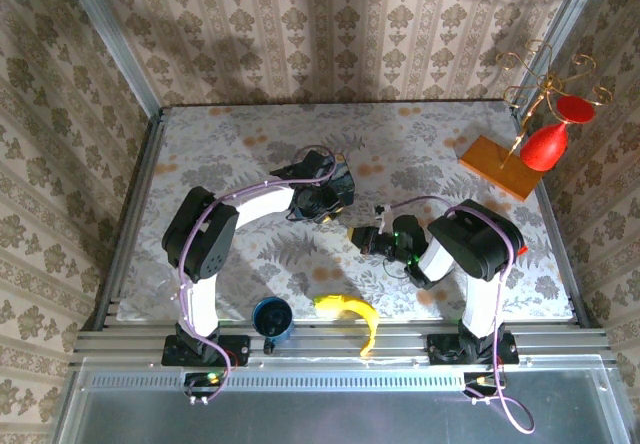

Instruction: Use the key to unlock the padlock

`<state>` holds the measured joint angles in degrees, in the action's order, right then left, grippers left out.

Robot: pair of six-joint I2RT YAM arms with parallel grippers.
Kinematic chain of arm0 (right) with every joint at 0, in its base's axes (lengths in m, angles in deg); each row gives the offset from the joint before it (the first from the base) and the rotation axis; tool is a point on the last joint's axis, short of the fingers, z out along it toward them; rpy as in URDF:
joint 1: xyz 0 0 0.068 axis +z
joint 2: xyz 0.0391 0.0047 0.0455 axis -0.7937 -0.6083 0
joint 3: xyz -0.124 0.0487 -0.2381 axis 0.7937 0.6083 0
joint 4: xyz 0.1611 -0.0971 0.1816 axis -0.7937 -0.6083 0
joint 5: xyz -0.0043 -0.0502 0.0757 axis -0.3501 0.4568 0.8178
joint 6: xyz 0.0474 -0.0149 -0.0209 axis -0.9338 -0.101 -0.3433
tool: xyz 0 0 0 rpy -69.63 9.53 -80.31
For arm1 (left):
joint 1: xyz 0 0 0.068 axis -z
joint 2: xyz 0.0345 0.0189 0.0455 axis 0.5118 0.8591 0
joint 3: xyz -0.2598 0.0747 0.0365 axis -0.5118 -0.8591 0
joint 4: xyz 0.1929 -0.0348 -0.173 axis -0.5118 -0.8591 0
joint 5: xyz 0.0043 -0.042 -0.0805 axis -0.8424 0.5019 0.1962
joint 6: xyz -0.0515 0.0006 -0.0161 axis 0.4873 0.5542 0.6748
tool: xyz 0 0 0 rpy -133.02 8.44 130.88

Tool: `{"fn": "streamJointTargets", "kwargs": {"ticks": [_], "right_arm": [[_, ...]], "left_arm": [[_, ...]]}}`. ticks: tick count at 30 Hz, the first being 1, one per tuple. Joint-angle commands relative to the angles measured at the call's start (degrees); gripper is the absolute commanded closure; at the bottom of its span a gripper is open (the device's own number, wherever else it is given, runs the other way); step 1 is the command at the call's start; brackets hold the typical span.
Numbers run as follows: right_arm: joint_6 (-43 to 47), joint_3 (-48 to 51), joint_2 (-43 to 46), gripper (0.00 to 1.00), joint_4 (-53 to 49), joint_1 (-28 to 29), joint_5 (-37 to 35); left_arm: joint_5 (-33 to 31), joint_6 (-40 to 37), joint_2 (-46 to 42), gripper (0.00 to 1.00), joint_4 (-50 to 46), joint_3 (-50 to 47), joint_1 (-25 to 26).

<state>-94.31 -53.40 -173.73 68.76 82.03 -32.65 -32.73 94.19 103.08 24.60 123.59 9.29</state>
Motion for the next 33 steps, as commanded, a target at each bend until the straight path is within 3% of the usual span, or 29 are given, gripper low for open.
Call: {"fn": "streamJointTargets", "kwargs": {"ticks": [1, 21, 33], "right_arm": [[0.1, -0.1, 1.5, 1.00, -1.0, 0.2, 1.8], [-0.6, -6.1, 2.1, 1.00, -7.5, 1.2, 1.5], [-1.6, -5.9, 2.8, 1.00, -6.0, 1.4, 3.4]], "left_arm": [[3.5, 2.2, -0.7, 0.93, -2.0, -0.5, -0.4], [3.6, 1.9, -0.8, 0.93, -1.3, -1.2, -0.4], [3.4, 1.4, -0.9, 0.93, -1.2, -1.3, -0.3]]}}
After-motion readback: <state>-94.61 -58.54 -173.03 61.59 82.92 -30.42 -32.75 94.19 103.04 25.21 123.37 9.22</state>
